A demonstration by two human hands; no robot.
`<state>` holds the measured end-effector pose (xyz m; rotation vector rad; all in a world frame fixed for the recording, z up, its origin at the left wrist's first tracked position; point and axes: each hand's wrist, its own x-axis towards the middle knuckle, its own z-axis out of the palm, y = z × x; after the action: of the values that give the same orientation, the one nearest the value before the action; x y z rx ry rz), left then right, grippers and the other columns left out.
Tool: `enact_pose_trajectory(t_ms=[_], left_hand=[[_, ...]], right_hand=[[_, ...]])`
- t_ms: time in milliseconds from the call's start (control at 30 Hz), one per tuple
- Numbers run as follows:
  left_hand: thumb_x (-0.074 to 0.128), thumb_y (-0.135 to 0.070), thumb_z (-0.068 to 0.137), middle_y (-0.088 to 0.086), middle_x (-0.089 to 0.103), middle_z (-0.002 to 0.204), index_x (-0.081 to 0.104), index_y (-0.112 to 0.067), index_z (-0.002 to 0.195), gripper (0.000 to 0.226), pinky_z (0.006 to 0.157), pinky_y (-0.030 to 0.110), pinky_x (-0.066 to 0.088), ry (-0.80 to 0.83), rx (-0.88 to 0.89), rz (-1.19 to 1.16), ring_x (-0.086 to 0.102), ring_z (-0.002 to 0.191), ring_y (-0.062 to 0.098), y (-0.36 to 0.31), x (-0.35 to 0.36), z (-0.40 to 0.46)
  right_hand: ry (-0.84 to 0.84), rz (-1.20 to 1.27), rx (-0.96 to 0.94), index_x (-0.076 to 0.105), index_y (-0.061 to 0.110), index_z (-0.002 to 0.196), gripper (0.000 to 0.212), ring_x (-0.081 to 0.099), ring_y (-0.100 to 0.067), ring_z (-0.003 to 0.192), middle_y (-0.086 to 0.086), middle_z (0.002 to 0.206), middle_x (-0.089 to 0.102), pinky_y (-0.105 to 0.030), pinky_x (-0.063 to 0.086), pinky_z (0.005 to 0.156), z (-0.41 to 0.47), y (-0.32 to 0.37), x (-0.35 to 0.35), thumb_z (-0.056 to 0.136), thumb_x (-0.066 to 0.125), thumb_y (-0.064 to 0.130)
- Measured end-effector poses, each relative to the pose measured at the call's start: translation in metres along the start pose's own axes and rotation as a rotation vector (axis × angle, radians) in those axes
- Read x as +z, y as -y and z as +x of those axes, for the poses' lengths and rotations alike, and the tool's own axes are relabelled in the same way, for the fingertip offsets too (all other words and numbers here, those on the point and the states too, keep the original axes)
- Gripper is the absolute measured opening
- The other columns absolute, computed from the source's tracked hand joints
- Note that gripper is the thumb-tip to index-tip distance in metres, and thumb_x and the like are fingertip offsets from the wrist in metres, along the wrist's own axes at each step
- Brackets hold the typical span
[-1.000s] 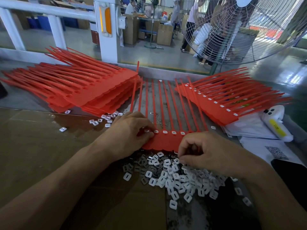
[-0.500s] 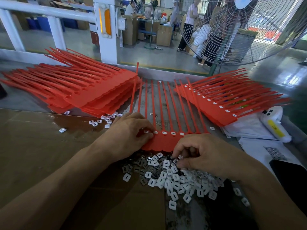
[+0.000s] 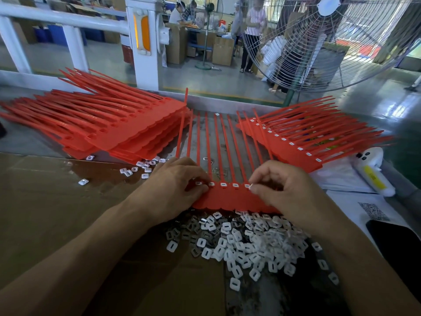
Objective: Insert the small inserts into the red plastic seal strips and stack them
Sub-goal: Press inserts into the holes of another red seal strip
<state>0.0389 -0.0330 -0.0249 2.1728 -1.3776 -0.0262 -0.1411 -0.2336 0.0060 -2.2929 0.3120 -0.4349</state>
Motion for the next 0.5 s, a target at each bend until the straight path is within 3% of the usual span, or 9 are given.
enact_pose_trajectory(t_ms=[100, 300, 400, 500], left_hand=[[0.061, -0.045, 0.096, -0.022, 0.056, 0.119, 0.069, -0.042, 0.117, 0.022, 0.108, 0.042, 0.042, 0.006, 0.003, 0.006, 0.049, 0.118, 0.004, 0.0, 0.0, 0.0], [0.059, -0.046, 0.096, -0.021, 0.056, 0.12, 0.069, -0.042, 0.117, 0.024, 0.107, 0.042, 0.042, 0.012, 0.004, 0.013, 0.049, 0.118, 0.005, 0.0, -0.001, -0.001], [0.059, -0.046, 0.096, -0.021, 0.056, 0.12, 0.069, -0.042, 0.117, 0.024, 0.107, 0.041, 0.042, 0.014, 0.004, 0.011, 0.049, 0.117, 0.004, -0.001, -0.002, 0.0], [0.059, -0.045, 0.096, -0.021, 0.057, 0.12, 0.069, -0.041, 0.117, 0.024, 0.107, 0.041, 0.043, 0.01, 0.007, 0.006, 0.049, 0.117, 0.004, -0.001, -0.002, -0.001]], right_hand=[[-0.128, 0.03, 0.111, 0.072, 0.04, 0.09, 0.024, 0.066, -0.002, 0.061, 0.017, 0.088, 0.074, -0.011, 0.046, 0.054, 0.002, -0.011, -0.003, 0.094, 0.074, 0.016], [-0.197, 0.011, 0.233, 0.077, 0.036, 0.091, 0.013, 0.066, 0.0, 0.07, 0.016, 0.081, 0.073, -0.023, 0.047, 0.065, 0.005, -0.022, -0.001, 0.09, 0.078, 0.023], [-0.226, -0.028, 0.241, 0.076, 0.033, 0.088, 0.009, 0.067, 0.0, 0.064, 0.016, 0.076, 0.074, -0.014, 0.045, 0.055, 0.005, -0.022, 0.002, 0.093, 0.075, 0.026], [-0.271, -0.024, 0.247, 0.072, 0.029, 0.086, 0.013, 0.068, -0.007, 0.057, 0.013, 0.077, 0.075, -0.02, 0.044, 0.051, 0.007, -0.021, 0.003, 0.098, 0.068, 0.024]])
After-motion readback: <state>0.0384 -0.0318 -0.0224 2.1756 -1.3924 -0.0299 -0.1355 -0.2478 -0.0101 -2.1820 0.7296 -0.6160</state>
